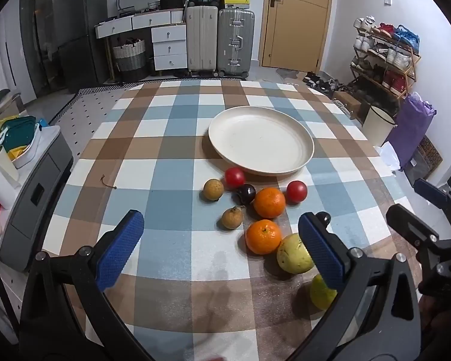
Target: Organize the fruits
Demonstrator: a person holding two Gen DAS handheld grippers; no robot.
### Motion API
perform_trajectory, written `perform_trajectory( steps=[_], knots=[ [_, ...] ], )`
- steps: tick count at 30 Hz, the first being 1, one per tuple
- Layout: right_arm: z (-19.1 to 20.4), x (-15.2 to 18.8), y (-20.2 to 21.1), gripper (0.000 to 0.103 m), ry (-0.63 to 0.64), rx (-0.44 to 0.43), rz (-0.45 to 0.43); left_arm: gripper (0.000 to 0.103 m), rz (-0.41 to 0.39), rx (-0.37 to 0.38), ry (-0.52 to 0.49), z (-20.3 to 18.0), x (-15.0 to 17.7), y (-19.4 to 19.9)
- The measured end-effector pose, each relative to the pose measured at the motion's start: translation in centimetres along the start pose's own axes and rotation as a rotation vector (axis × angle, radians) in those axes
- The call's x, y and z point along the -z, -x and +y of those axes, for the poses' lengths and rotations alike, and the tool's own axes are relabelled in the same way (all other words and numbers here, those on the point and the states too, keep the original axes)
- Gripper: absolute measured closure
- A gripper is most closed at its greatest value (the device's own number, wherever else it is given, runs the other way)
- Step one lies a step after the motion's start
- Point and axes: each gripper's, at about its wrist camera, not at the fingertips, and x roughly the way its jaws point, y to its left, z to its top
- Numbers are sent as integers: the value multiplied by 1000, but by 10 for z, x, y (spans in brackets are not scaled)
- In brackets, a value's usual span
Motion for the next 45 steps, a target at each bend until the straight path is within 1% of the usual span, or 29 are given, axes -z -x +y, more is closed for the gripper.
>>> perform_trajectory(
  steps=[2,3,4,8,10,14,45],
  knots=[
    [-2,-1,-2,0,-11,-3,8,0,0,26,-2,0,0,1],
    [-3,-3,0,0,-15,-13,-1,0,0,28,0,0,1,2],
    [-1,-5,-2,0,0,-7,10,0,-1,27,0,5,0,5],
    [11,-3,9,0,28,-9,-42,0,-5,19,-10,8,1,0],
    [9,-3,12,0,26,-17,-46,0,-7,11,-10,9,2,1],
    [9,-4,15,0,29,-19,-48,0,-10,-7,-24,2,0,4],
    [11,-2,16,0,50,2,-50,0,-26,12,-38,-2,-1,14]
  ],
)
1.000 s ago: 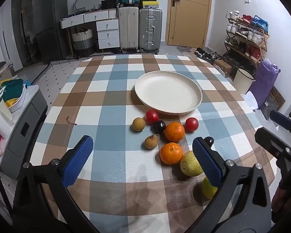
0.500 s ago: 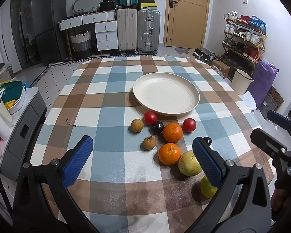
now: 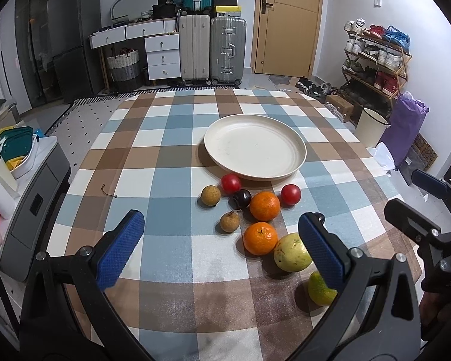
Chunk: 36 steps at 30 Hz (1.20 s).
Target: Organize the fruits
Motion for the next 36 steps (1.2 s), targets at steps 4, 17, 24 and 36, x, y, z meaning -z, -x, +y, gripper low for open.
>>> perform_trajectory(
  steps=[4,17,24,36],
  knots=[
    [1,-1,1,0,6,0,-5,0,-1,2,2,1,0,0],
    [0,-1,3,0,2,1,-5,0,-1,-3,0,1,0,1],
    [0,-1,3,0,-1,-7,-3,0,0,-2,1,1,1,1],
    [4,9,1,0,10,-55,18,0,5,-3,4,2,4,5]
  ],
)
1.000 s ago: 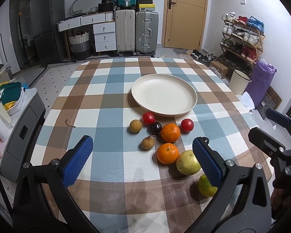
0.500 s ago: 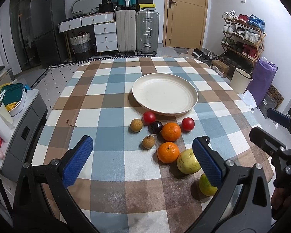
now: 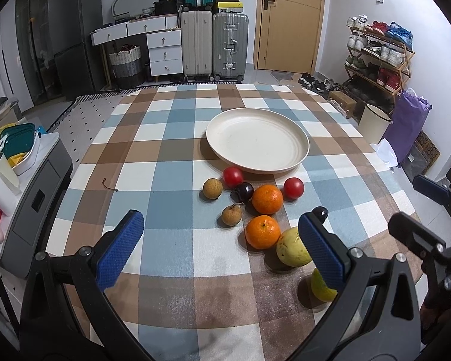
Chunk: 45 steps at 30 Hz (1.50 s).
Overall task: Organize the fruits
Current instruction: 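Reach the right gripper to the large green-yellow citrus and close on it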
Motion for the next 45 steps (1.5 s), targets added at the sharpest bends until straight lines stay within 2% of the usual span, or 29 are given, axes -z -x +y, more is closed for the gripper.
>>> perform_trajectory(
  steps=[6,24,35,37,39,43,45],
  knots=[
    [1,9,-2,0,1,-30,26,0,5,-3,6,5,7,-2],
    [5,50,-34,0,9,-155,199,0,43,-25,21,12,9,-16],
    [8,65,-49,1,-3,-186,239,0,46,-27,21,12,9,-18],
    [10,67,-50,5,3,-190,244,0,47,-29,21,13,10,-19],
    [12,68,-53,14,10,-196,252,0,46,-27,22,13,10,-19],
    [12,70,-56,20,3,-209,259,0,47,-28,22,14,11,-20],
    [10,71,-57,27,-6,-223,260,0,49,-30,23,15,13,-22]
  ],
)
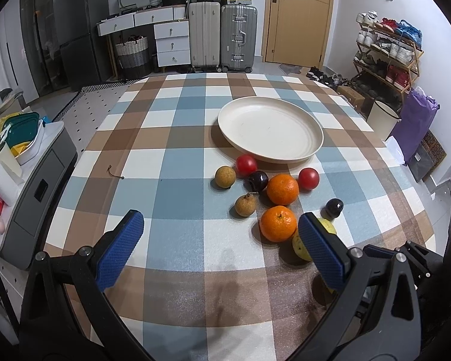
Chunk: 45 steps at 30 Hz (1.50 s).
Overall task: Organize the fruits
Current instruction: 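Reach the right gripper to the large green-yellow citrus and close on it, then grasp the pale yellow pomelo with the left gripper while right holds citrus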
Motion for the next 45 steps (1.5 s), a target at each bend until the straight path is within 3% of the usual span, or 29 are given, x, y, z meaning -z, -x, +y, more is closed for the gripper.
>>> perform_trajectory(
  steps=[2,5,15,23,34,45],
  knots=[
    [0,1,-1,34,-1,-7,3,0,4,-1,2,1,1,-2],
    [-1,2,-5,54,-14,-63,14,0,6,-2,3,2,2,-3],
    [-6,0,5,54,-29,-50,-29,0,53,43,15,4,7,-11],
    [-17,-4,10,54,-44,-9,-38,0,111,172,18,-9,14,-19],
    [-33,-1,18,54,-79,13,-65,2,287,286,110,-26,27,-57],
    [-45,-2,26,54,-95,12,-101,6,303,288,82,-52,22,-69]
  ],
)
